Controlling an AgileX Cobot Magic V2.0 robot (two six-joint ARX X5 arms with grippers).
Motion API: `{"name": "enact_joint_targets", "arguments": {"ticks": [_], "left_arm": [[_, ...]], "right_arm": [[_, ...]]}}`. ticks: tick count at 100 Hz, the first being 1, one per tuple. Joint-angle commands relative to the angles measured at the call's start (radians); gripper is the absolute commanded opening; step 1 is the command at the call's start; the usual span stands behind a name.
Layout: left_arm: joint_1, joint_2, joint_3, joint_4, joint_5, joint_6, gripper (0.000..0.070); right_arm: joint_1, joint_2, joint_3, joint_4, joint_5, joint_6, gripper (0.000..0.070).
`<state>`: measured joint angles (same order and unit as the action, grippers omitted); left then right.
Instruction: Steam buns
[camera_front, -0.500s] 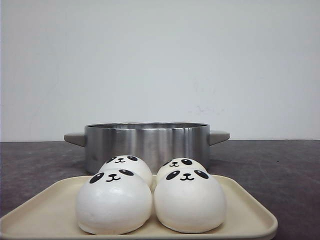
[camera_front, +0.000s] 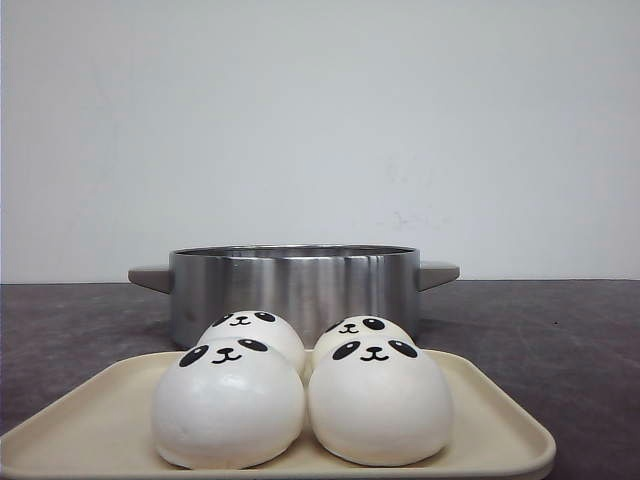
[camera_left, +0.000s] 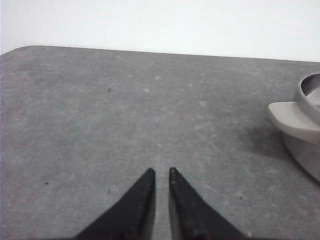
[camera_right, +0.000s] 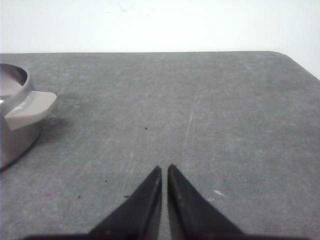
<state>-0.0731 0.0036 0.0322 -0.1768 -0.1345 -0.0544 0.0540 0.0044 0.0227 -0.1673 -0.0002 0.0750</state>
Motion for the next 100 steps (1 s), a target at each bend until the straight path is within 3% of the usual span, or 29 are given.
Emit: {"name": "enact_joint_targets", "arguments": {"ticks": [1, 53, 63, 72, 83, 90, 100], "left_arm": [[0.000, 0.000, -0.018, -0.005, 0.001, 0.001, 0.0000], [0.000, 0.000, -0.018, -0.005, 0.001, 0.001, 0.0000], [0.000, 0.000, -0.018, -0.004, 0.001, -0.020, 0.0000], [0.000, 0.000, -0.018, -0.003, 0.002, -0.052, 0.0000], [0.000, 0.000, 0.000, -0.009, 0.008, -0.189, 0.0000], [0.000, 0.000, 0.037, -0.020, 0.071, -0.303, 0.0000], [0.000, 0.011, 0.134, -0.067, 0.170, -0.281, 0.0003]], "right_arm": [[0.002, -0.001, -0.006, 0.013, 0.000, -0.008, 0.0014], [0.002, -0.001, -0.006, 0.031, -0.004, 0.015, 0.0014], [0.002, -0.001, -0.004, 0.077, -0.012, 0.107, 0.0014], [0.002, -0.001, 0.006, 0.113, -0.079, 0.229, 0.0014], [0.002, -0.001, 0.010, 0.222, -0.163, 0.351, 0.0007], [0.002, -0.001, 0.037, 0.248, -0.192, 0.437, 0.0006], [0.002, 0.006, 0.147, 0.148, -0.209, 0.452, 0.0005]]}}
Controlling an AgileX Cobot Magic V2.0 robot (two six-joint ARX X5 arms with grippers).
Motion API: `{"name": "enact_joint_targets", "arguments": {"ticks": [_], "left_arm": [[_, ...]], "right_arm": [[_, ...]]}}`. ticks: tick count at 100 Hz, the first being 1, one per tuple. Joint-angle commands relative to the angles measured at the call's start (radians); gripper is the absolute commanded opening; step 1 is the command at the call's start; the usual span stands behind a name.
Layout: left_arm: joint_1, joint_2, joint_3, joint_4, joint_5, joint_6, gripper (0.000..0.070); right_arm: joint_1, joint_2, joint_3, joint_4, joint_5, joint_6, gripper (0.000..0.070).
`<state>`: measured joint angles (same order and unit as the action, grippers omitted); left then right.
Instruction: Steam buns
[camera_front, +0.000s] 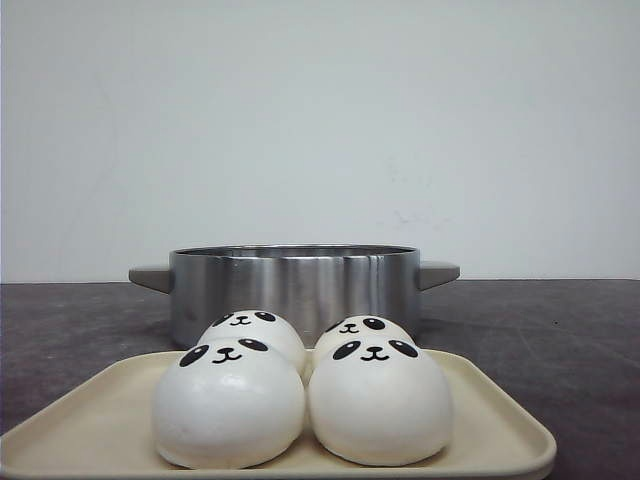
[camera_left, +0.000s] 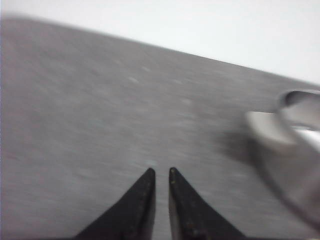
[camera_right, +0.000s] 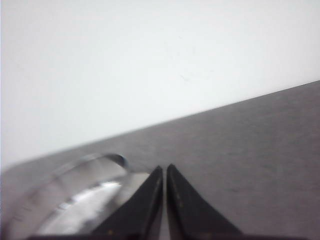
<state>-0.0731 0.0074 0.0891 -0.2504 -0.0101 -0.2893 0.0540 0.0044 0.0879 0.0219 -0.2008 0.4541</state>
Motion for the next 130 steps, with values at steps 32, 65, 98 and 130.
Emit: {"name": "enact_joint_targets", "arguments": {"ticks": [32, 65, 98, 130], "left_arm": [[-0.001, 0.343, 0.552, -0.207, 0.097, 0.119, 0.0003], [-0.001, 0.571, 0.822, -0.198, 0.176, 0.111, 0.0605], [-0.002, 0.574, 0.822, -0.303, 0.255, 0.081, 0.0638], [-0.055, 0.574, 0.821, -0.308, 0.255, 0.063, 0.0638]], "right_arm": [[0.002, 0.332, 0.643, -0.410, -0.006, -0.256, 0.0005], [0.003, 0.473, 0.837, -0.416, -0.215, -0.181, 0.0508], [0.060, 0.591, 0.836, -0.426, -0.276, -0.184, 0.0700], [0.476, 0.898, 0.836, -0.488, -0.087, -0.093, 0.0606]]}}
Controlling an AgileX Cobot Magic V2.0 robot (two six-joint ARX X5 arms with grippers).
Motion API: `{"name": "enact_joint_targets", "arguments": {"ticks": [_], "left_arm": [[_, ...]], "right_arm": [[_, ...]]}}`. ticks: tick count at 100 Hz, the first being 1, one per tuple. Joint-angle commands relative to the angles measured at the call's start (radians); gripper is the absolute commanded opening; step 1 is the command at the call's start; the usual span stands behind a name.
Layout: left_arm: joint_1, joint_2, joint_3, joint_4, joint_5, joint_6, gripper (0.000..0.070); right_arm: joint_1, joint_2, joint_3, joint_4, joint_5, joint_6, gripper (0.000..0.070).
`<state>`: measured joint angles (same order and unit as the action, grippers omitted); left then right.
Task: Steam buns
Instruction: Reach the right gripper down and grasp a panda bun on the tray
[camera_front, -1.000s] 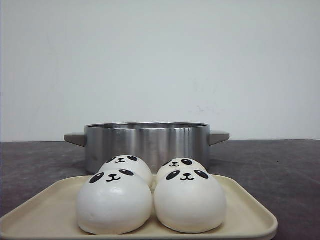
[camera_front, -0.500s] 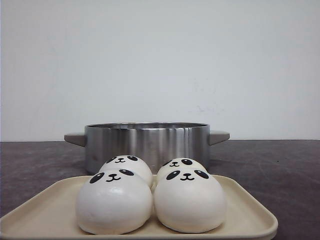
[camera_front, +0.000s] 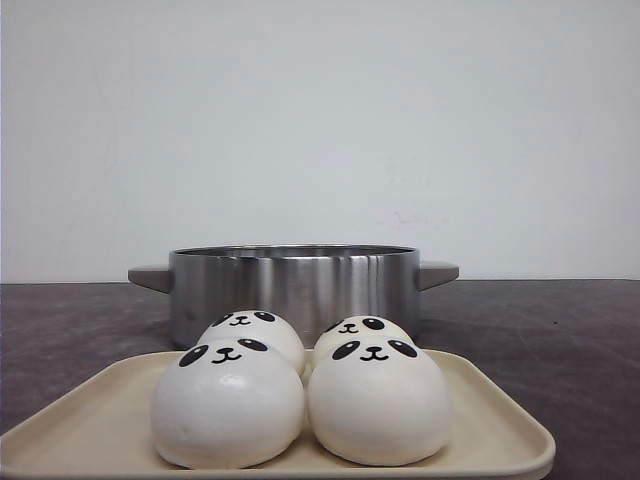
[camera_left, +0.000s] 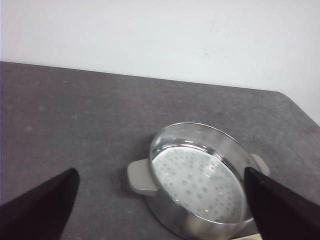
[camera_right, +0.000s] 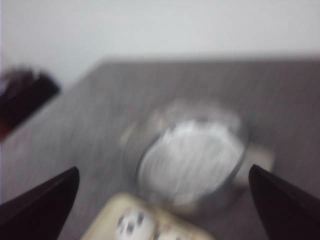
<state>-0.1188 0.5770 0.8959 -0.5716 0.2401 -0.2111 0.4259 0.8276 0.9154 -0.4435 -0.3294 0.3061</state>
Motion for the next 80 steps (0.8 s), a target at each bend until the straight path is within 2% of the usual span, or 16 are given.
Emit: {"name": "enact_joint_targets", "arguments": {"ticks": [1, 14, 26, 31, 42, 61, 75, 80], "left_arm": [[-0.011, 0.004, 0.015, 0.013, 0.005, -0.015, 0.0638], [-0.041, 0.004, 0.015, 0.012, 0.005, -0.019, 0.0637], [-0.074, 0.004, 0.015, 0.010, 0.005, -0.019, 0.0637], [-0.087, 0.004, 0.015, 0.010, 0.005, -0.019, 0.0638], [-0.118, 0.004, 0.015, 0.010, 0.005, -0.019, 0.0638], [-0.169, 0.004, 0.014, 0.010, 0.005, -0.019, 0.0637], [-0.191, 0.004, 0.015, 0.010, 0.005, -0.019, 0.0637], [-0.196, 0.004, 0.015, 0.010, 0.005, -0.019, 0.0637]], "right_arm": [[0.119, 0.088, 0.009, -0.028, 0.051, 0.062, 0.0603], [0.268, 0.261, 0.009, -0.076, 0.145, 0.134, 0.0603], [0.322, 0.421, 0.009, -0.077, 0.152, 0.189, 0.0602], [0.328, 0.482, 0.009, -0.073, 0.153, 0.210, 0.0595], [0.329, 0.602, 0.009, -0.051, 0.155, 0.219, 0.0532], [0.324, 0.742, 0.009, 0.049, 0.170, 0.245, 0.0532], [0.322, 0.808, 0.009, 0.070, 0.209, 0.273, 0.0527], [0.321, 0.822, 0.009, 0.072, 0.221, 0.279, 0.0473]]}}
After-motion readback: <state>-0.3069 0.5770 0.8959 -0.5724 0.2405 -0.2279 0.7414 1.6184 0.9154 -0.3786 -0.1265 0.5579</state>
